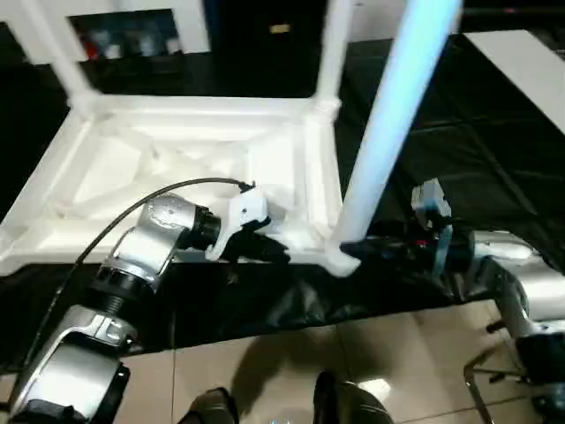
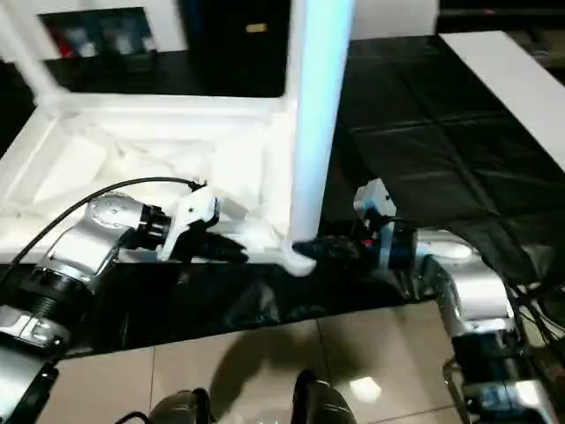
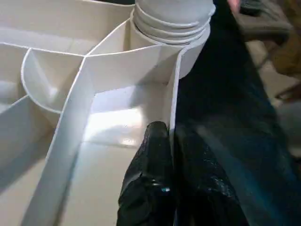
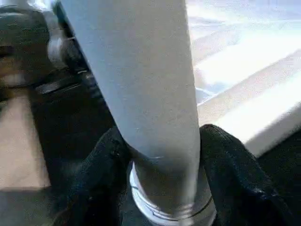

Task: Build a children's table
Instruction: Rotate leg to tighten

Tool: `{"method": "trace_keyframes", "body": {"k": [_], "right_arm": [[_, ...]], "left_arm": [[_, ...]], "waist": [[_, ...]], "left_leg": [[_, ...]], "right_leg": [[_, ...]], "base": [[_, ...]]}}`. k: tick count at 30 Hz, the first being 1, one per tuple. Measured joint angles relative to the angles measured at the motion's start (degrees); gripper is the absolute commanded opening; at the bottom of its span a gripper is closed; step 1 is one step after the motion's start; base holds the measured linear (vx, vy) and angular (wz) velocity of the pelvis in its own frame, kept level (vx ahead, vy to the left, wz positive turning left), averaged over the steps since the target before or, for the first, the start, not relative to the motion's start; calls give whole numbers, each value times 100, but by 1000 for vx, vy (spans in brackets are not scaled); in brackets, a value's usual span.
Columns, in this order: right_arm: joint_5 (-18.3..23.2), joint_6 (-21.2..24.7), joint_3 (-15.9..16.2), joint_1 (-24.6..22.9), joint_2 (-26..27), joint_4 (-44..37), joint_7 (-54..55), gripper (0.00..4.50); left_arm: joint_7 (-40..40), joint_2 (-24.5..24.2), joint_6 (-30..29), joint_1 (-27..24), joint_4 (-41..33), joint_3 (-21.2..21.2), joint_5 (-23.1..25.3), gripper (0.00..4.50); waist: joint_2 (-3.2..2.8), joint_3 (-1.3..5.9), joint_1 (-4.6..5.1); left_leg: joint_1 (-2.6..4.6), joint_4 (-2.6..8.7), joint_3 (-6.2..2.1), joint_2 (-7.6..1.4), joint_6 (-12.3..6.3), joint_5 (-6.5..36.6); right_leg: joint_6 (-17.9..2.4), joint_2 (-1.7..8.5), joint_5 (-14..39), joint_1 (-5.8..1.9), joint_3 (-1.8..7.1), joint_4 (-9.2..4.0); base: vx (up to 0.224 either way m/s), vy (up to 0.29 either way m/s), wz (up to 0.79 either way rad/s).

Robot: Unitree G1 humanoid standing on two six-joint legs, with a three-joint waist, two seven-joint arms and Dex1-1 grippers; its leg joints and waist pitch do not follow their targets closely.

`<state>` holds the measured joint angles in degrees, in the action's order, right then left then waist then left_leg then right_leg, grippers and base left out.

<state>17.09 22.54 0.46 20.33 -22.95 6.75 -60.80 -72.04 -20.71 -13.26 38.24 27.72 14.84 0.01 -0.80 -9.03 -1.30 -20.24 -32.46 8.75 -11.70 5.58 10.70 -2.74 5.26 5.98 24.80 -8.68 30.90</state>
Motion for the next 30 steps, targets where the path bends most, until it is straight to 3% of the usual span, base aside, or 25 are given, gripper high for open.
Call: {"method": "trace_keyframes", "body": {"k": [3,6,8,14,16,19,22,23,27,28,30], "right_arm": [[-405,107,-90,87,648,-107,1287,198],[-690,272,-144,315,1229,-22,2454,195],[-884,284,-261,601,1805,256,3332,194],[-1259,188,-387,927,2536,561,4612,193],[-1346,160,-407,949,2696,571,4898,193],[-1454,46,-402,943,2721,573,4986,263],[-1443,-164,-374,773,2685,470,4929,263],[-1410,-273,-357,671,2561,416,4775,296],[-1225,-466,-334,482,2317,291,4248,312],[-1136,-550,-327,426,2135,249,3966,341],[-954,-637,-303,355,1810,227,3401,349]], "left_arm": [[607,229,-339,62,37,-163,146,0],[1160,462,-631,148,108,-291,209,0],[1560,582,-750,279,225,-357,276,0],[2054,751,-916,352,183,-389,442,0],[2141,794,-956,357,151,-388,480,0],[2220,842,-994,356,95,-386,495,0],[2217,880,-967,356,68,-350,494,0],[2166,878,-912,356,63,-305,494,0],[1983,802,-797,330,-12,-257,477,0],[1878,726,-706,304,-77,-226,467,0],[1727,593,-527,262,-151,-158,436,0]], "waist": [[-15,4,133],[-63,-3,274],[-68,-8,371],[-63,-10,522],[-58,-10,530],[-55,-11,511],[-48,-9,443],[-48,-9,405],[-47,-9,341],[-49,-7,314],[-48,-7,279]], "left_leg": [[5,3,-8,12,3,-1],[6,15,-59,-14,3,0],[-3,12,-100,-25,2,1],[-3,15,-104,0,-20,17],[2,16,-102,8,-30,24],[0,22,-84,21,-37,28],[-12,29,-73,43,-48,31],[4,51,-69,49,-52,29],[-1,65,-65,50,-60,36],[-24,62,-54,50,-61,40],[-58,51,-51,46,-73,44]], "right_leg": [[2,-3,-1,-20,-23,-54],[6,-2,-1,-105,-155,-228],[7,5,-2,-119,-195,-296],[7,15,-1,-132,-154,-335],[7,17,-2,-129,-135,-311],[5,19,-3,-106,-110,-258],[5,17,-5,-75,-55,-169],[6,16,-6,-73,-41,-156],[19,13,-1,-33,-22,-105],[23,13,12,15,-8,-71],[-15,10,4,60,-4,-36]], "base": [[0,0,0],[0,0,0],[0,0,0],[0,0,0],[0,0,0],[0,0,0],[0,0,0],[0,0,0],[0,0,0],[0,0,0],[0,0,0]]}}
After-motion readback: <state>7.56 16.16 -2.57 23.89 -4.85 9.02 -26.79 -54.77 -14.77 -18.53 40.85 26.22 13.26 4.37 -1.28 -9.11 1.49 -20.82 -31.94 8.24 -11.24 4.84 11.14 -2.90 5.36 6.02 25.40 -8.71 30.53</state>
